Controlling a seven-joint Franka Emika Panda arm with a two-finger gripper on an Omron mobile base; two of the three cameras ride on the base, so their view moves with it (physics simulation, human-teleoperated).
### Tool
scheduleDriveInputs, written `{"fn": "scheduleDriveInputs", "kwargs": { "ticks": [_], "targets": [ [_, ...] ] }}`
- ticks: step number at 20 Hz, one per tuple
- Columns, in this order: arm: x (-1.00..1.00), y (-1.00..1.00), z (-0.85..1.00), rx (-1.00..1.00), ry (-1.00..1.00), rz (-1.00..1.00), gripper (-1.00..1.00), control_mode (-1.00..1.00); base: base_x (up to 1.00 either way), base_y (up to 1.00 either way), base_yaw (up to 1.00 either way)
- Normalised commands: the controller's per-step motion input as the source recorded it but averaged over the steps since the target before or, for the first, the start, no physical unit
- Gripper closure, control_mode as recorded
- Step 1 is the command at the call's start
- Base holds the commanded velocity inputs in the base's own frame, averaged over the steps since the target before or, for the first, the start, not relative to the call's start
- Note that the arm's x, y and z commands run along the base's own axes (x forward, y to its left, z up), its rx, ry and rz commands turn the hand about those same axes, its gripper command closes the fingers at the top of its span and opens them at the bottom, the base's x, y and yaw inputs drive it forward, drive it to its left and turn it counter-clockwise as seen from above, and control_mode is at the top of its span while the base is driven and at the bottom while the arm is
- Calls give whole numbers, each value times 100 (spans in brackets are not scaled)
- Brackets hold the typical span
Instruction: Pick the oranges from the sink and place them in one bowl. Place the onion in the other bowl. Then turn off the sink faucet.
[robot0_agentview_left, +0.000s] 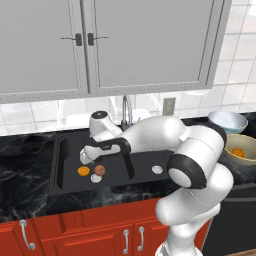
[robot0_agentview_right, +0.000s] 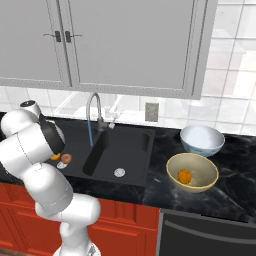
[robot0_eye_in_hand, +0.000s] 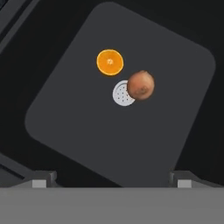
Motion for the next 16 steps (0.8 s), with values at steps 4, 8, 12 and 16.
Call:
{"fn": "scheduleDriveInputs", "kwargs": {
  "ticks": [4, 8, 12, 16],
  "targets": [
    [0, 1, -6, 0, 0, 0, -100, -100, 0, 0, 0],
    [0, 3, -7, 0, 0, 0, -100, -100, 0, 0, 0],
    [0, 7, -7, 0, 0, 0, -100, -100, 0, 0, 0],
    [0, 7, -8, 0, 0, 0, -100, -100, 0, 0, 0]
  ]
}}
